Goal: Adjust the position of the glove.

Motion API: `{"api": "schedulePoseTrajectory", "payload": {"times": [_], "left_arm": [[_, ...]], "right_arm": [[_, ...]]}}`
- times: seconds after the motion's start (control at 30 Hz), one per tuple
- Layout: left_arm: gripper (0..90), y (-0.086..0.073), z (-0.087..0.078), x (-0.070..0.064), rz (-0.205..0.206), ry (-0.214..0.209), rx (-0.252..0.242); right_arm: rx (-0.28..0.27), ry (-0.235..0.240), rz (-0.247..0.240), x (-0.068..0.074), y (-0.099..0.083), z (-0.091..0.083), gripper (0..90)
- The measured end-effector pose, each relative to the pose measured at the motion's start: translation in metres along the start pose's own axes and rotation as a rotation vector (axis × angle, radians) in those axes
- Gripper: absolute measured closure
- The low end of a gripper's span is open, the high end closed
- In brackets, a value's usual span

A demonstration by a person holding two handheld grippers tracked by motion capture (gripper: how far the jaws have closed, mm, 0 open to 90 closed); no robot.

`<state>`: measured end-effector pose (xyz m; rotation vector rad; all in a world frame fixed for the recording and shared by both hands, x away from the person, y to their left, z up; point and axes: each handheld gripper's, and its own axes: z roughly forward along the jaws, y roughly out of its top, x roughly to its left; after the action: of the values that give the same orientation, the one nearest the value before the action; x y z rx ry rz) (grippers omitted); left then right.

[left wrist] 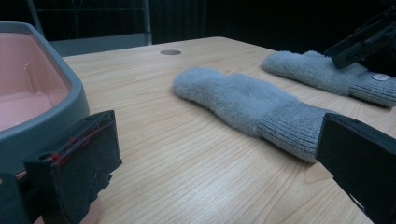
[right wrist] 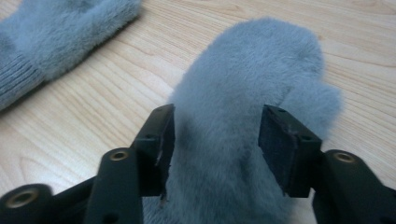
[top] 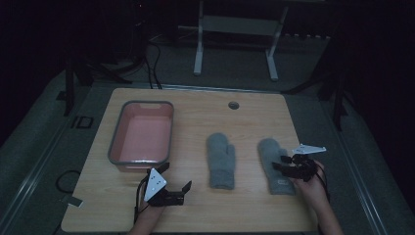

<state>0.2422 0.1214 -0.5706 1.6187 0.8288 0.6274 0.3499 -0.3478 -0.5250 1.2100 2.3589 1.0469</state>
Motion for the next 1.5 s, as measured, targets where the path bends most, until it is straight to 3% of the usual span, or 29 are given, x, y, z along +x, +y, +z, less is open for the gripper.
{"api": "schedulePoseTrajectory", "payload": {"times": [0.07, 0.17, 0.27, 0.43, 0.57, 0.73, 0.83, 1.0, 1.1, 1.2, 1.27, 1.4, 1.5], "left_arm": [[0.3, 0.0, 0.0, 0.0, 0.002, 0.0, 0.0], [0.3, 0.0, 0.0, 0.0, -0.001, 0.0, -0.001], [0.3, 0.0, 0.0, 0.0, 0.002, 0.001, 0.0], [0.3, 0.0, 0.0, 0.0, 0.0, 0.001, 0.0], [0.3, 0.0, 0.0, 0.0, -0.002, 0.001, 0.0], [0.3, 0.0, 0.0, 0.0, -0.001, 0.001, -0.001], [0.3, 0.0, 0.0, 0.0, 0.002, 0.001, -0.002], [0.3, 0.0, 0.0, 0.0, 0.001, 0.001, -0.002], [0.3, 0.0, 0.0, 0.0, 0.004, 0.001, -0.002], [0.3, 0.0, 0.0, 0.0, 0.005, 0.002, -0.001], [0.3, 0.0, 0.0, 0.0, 0.005, 0.002, -0.002], [0.3, 0.0, 0.0, 0.0, 0.006, 0.001, -0.002], [0.3, 0.0, 0.0, -0.001, 0.007, 0.0, -0.002]], "right_arm": [[0.002, 0.007, 0.017, 0.0, -0.002, 0.005, 45.2], [0.023, -0.044, -0.011, 0.003, -0.009, 0.013, 46.6], [-0.001, -0.068, -0.021, 0.005, -0.015, 0.016, 52.8], [-0.041, -0.092, 0.044, 0.01, -0.018, 0.016, 78.1], [-0.092, -0.087, 0.071, 0.012, -0.015, 0.009, 80.9], [-0.142, -0.122, 0.101, 0.022, 0.002, -0.006, 81.0], [-0.164, -0.144, 0.095, 0.031, 0.016, -0.013, 81.0], [-0.164, -0.157, 0.076, 0.048, 0.037, -0.013, 81.0], [-0.172, -0.158, 0.09, 0.059, 0.049, -0.011, 81.0], [-0.183, -0.145, 0.111, 0.072, 0.061, -0.009, 81.0], [-0.185, -0.135, 0.095, 0.082, 0.069, -0.005, 80.9], [-0.203, -0.062, 0.086, 0.103, 0.082, 0.005, 80.8], [-0.208, -0.047, 0.088, 0.12, 0.089, 0.012, 80.8]]}}
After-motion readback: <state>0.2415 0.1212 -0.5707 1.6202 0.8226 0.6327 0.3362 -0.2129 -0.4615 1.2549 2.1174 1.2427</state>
